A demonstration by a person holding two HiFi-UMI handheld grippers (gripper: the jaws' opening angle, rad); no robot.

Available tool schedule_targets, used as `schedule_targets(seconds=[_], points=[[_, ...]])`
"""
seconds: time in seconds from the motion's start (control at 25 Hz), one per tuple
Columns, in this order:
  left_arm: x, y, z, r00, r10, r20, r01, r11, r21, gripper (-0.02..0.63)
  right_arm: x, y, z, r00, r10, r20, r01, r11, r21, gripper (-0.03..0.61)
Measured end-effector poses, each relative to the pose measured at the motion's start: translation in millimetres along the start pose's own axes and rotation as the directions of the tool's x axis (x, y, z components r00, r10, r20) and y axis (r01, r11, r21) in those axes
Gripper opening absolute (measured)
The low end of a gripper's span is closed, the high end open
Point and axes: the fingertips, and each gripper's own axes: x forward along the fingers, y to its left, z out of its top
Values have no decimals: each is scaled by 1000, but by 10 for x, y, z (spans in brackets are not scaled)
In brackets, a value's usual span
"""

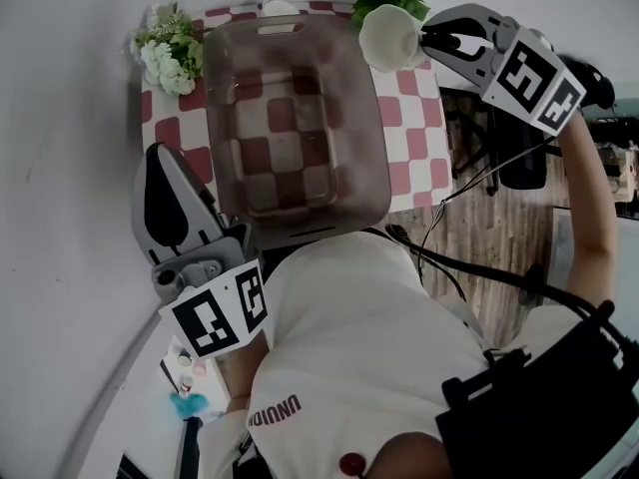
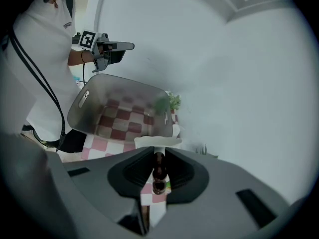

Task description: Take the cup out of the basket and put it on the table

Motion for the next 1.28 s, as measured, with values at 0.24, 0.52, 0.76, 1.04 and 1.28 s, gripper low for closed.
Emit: schedule_targets(seconds=[0.24, 0.52, 0.76, 1.04, 1.28], points=[[-25, -117, 17, 999, -31, 16, 31, 999, 13, 11, 6, 159, -291, 1000, 2, -27, -1, 999, 54, 80], [-15, -225, 99, 998, -48, 27, 47, 998, 39, 11, 102, 326, -609, 999, 22, -37, -17, 991, 133, 80], [-18, -311, 116, 998, -59, 14, 58, 996, 67, 11, 280, 522, -832, 997, 58, -43, -49, 981, 187, 81], [-35, -385, 107, 998, -67, -6, 67, 993, 94, 11, 552, 793, -1018, 992, 118, -48, -104, 967, 231, 80], [-87, -439, 95, 997, -72, -26, 74, 990, 118, 11, 797, 1003, -1087, 986, 167, -16, -156, 946, 286, 81]])
